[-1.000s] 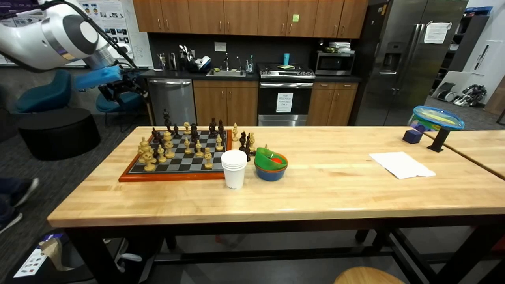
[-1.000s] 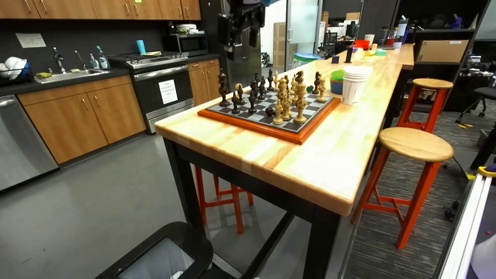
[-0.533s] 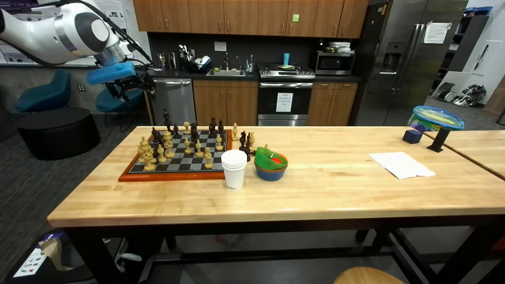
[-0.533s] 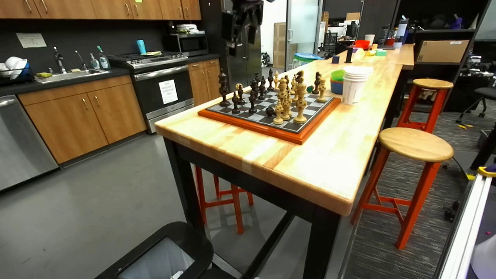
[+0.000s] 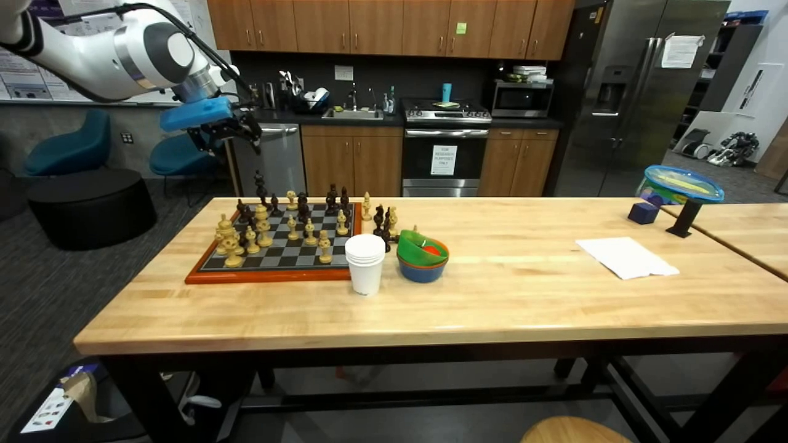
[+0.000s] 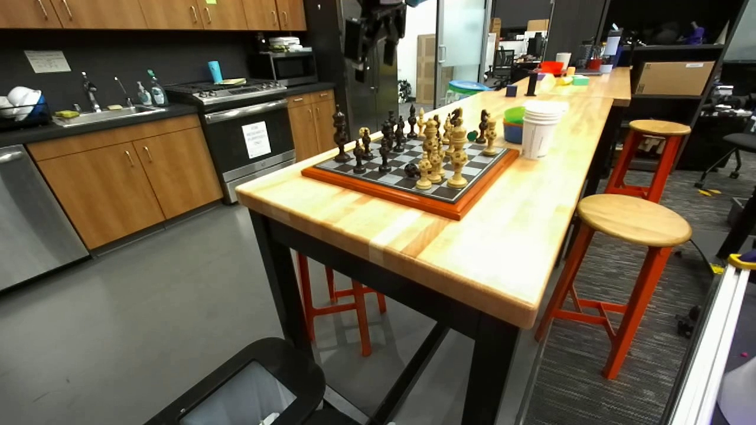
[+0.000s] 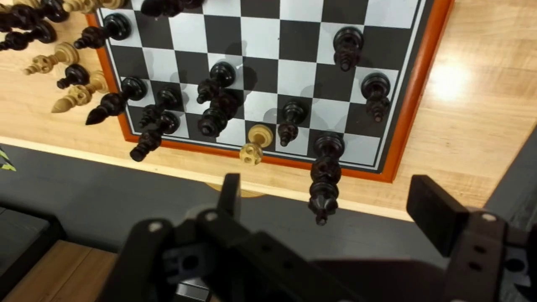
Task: Take the chess piece off of the chess board
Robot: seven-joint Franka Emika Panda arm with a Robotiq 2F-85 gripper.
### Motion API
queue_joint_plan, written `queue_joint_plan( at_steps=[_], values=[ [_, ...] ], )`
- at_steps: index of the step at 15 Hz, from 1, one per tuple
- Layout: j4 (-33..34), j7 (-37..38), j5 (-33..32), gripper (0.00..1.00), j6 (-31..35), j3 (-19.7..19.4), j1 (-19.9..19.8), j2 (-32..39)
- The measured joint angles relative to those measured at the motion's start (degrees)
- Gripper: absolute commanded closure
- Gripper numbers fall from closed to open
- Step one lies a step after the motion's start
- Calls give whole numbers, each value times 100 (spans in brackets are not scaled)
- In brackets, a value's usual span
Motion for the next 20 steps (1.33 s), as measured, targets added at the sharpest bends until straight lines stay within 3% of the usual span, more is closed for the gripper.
queue_joint_plan(
  at_steps=[7,20],
  values=[
    [975,-423,389,0,41,-276,-119,1110],
    [2493,-1045,1141,0,-100,-289,-414,2614]
  ],
)
